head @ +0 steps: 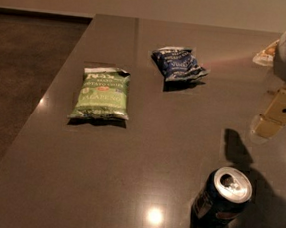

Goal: Knock pepsi can over

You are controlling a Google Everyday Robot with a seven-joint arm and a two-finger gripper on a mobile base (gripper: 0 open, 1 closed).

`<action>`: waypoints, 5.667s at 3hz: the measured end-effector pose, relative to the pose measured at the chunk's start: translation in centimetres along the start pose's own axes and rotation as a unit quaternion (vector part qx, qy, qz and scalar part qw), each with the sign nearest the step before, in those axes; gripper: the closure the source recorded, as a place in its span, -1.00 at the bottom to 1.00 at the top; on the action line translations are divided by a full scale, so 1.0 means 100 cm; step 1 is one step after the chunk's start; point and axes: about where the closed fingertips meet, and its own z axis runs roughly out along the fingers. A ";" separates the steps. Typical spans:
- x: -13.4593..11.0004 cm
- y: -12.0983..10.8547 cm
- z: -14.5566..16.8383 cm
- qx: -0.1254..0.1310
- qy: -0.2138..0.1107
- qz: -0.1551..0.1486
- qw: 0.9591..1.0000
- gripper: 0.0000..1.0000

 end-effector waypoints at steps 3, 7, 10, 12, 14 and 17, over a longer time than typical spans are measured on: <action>0.010 0.003 -0.006 -0.008 -0.020 0.013 1.000 -1.00; 0.008 0.109 -0.010 -0.081 -0.219 -0.020 0.972 -1.00; -0.030 0.161 0.028 -0.153 -0.297 -0.063 0.940 -1.00; -0.025 0.164 0.044 -0.160 -0.313 -0.056 0.935 -1.00; -0.023 0.164 0.046 -0.169 -0.316 -0.054 0.932 -0.20; -0.031 0.090 0.048 -0.160 -0.157 -0.023 0.974 1.00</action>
Offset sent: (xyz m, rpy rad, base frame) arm 0.0007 -0.0041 -0.0031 0.0320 0.0333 -0.0076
